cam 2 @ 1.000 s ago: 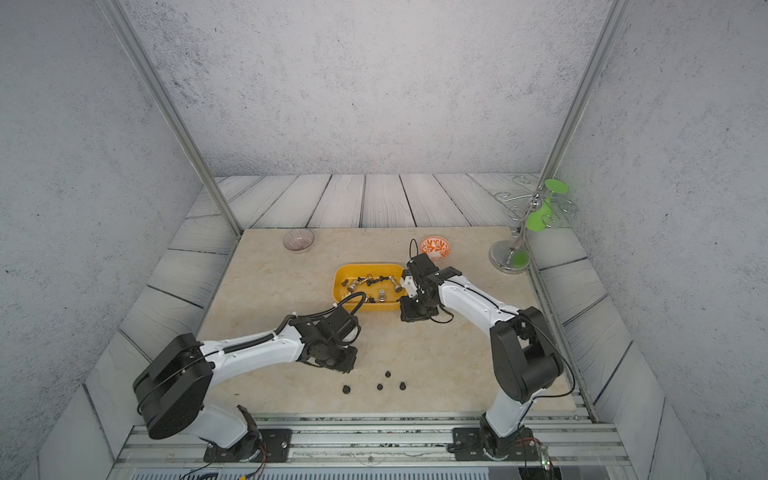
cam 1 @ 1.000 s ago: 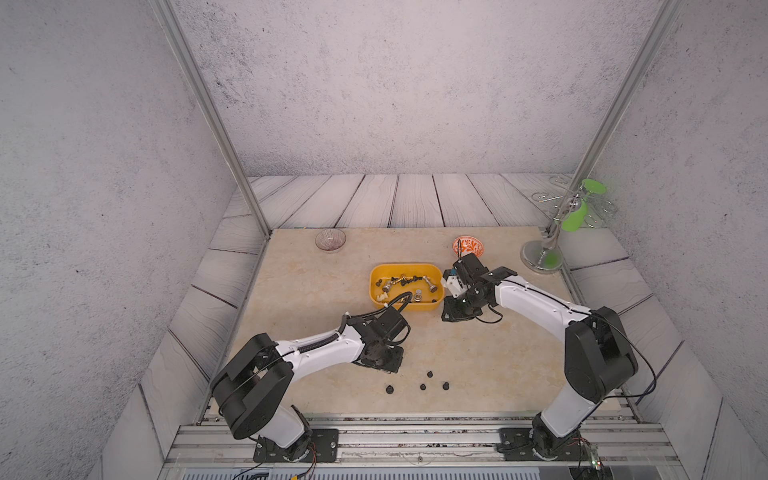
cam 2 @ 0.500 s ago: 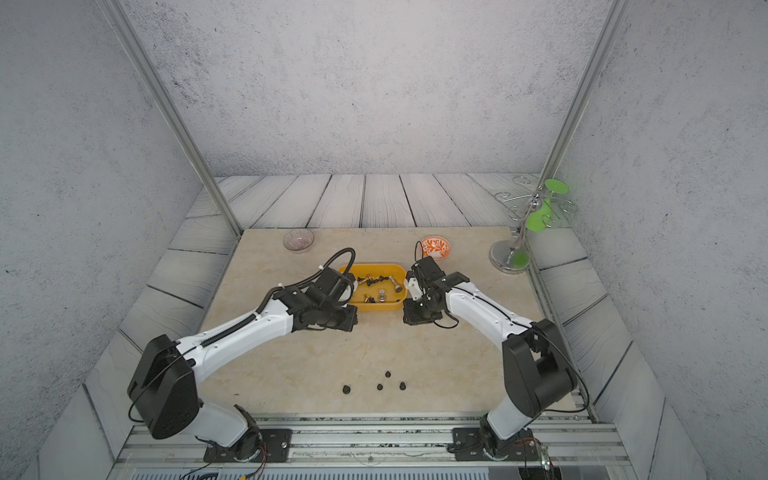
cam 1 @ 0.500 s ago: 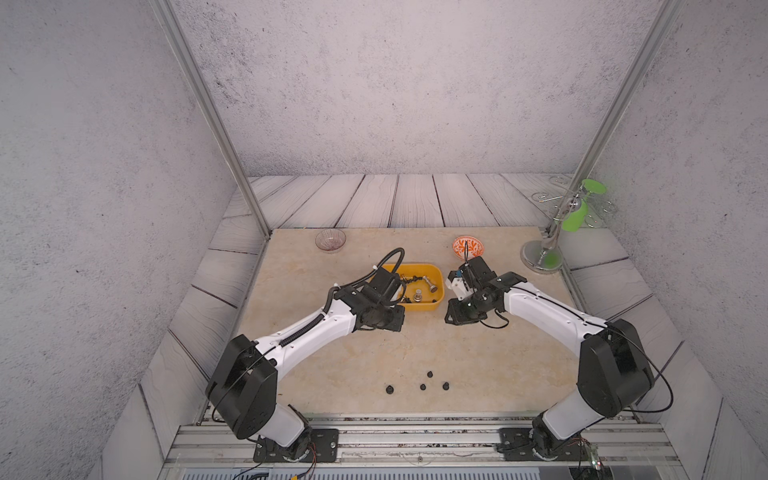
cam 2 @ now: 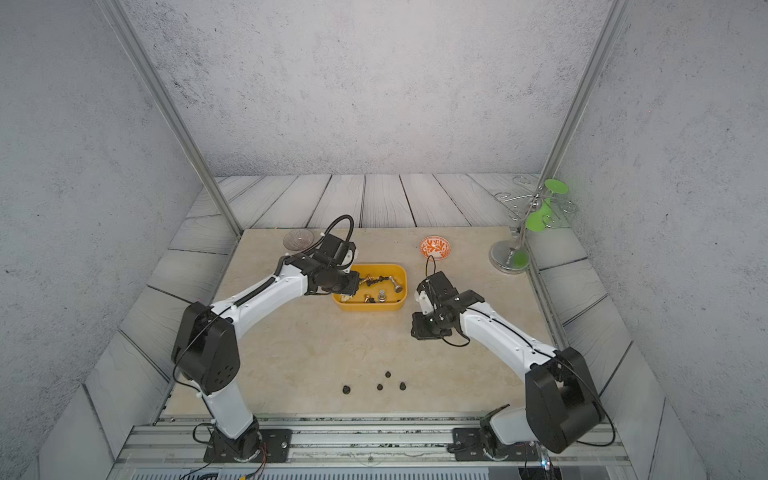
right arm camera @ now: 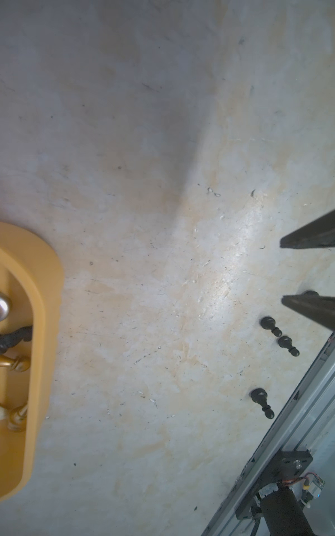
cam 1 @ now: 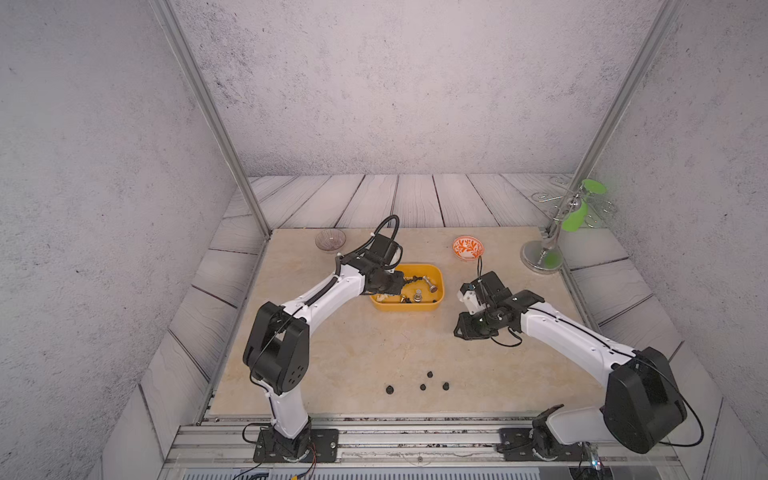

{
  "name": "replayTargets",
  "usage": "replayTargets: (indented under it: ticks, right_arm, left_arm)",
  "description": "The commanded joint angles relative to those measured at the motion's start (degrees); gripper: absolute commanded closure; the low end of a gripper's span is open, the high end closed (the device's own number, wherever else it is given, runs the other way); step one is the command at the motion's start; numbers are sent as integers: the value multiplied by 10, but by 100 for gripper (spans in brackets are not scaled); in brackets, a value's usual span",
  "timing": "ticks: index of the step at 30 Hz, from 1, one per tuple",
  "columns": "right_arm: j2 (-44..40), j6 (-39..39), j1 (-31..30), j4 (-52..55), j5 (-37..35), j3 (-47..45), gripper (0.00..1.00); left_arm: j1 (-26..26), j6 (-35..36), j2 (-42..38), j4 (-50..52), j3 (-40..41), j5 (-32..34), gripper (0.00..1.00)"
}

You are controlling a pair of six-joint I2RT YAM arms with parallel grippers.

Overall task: Put the chess pieces into the storage box
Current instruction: Place the chess piece in the storage box.

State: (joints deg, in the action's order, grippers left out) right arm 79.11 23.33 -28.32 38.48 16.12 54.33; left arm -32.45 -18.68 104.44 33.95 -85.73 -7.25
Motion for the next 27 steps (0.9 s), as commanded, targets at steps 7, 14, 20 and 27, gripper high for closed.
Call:
replayTargets:
  ticks: [7,14,20,27]
  right_arm:
    - [-50,22,2,9,-14,-21,70]
    - [-59,20,2,24,-20,-19,70]
    - [-63,22,3,27,-21,-20,70]
    - [-68,24,2,31,-25,-20,70]
  left_arm:
    - [18,32,80,28,-75,-17,95]
    - [26,34,129,45,-112,-33,94]
    - [27,34,149,53,-132,-51,91]
    - [29,34,147,51,-131,-52,85]
